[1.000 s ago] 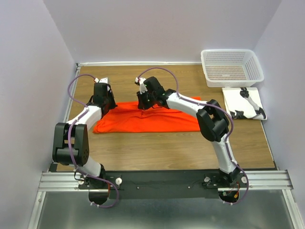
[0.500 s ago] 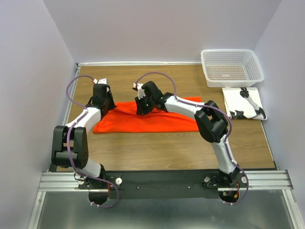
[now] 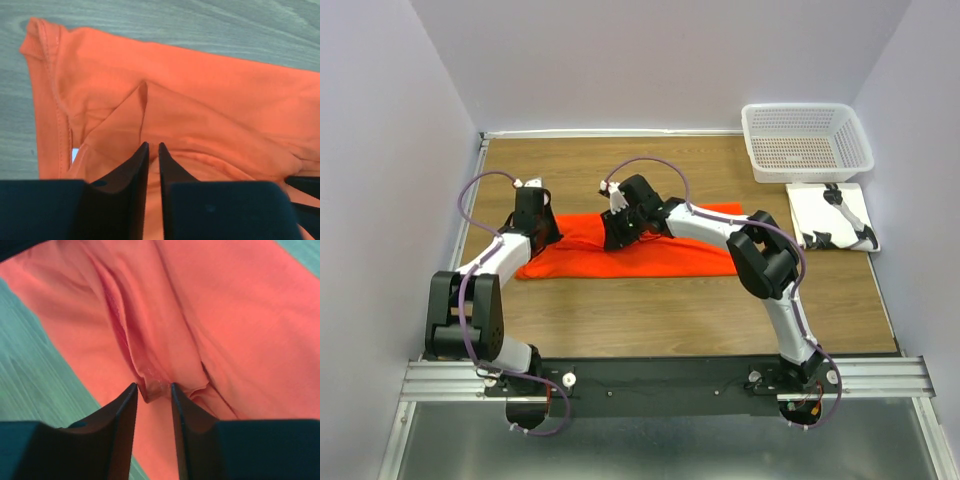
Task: Fold and stack the t-shirts
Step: Fold the tshirt
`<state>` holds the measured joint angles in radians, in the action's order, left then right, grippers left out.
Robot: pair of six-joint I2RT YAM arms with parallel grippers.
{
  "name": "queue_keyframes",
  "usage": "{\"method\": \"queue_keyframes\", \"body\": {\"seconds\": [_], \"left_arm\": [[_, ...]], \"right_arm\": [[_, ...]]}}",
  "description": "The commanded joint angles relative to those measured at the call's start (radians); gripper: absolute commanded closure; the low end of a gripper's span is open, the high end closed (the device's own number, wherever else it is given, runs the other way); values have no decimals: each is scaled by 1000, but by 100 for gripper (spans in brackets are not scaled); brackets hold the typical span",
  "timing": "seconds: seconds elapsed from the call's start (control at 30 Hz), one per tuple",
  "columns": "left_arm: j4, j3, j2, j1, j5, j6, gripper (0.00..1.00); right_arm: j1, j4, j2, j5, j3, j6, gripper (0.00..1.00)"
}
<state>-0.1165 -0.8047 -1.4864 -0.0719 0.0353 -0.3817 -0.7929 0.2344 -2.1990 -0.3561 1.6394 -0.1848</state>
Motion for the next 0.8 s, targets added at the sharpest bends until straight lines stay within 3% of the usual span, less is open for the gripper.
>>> {"method": "queue_keyframes", "body": {"seconds": [0.0, 0.1, 0.2, 0.3, 0.43, 0.77], "left_arm": [[-31, 28, 101, 4, 35, -40, 69], [-63, 51, 169, 4, 57, -71, 56], [-109, 68, 233, 6, 98, -124, 49], [-144, 91, 288, 4, 112, -172, 40], [-184, 124, 291, 3, 133, -253, 40], [-141, 174, 158, 14, 166, -336, 45]], "right_arm": [[-12, 26, 39, -61, -32, -5, 58], [-11, 26, 76, -81, -67, 4, 58], [-11, 29, 119, -81, -114, 5, 58], [-9, 32, 185, 23, -185, -5, 56], [20, 40, 280, 207, -303, -10, 52], [237, 55, 462, 330, -616, -129, 52]]}}
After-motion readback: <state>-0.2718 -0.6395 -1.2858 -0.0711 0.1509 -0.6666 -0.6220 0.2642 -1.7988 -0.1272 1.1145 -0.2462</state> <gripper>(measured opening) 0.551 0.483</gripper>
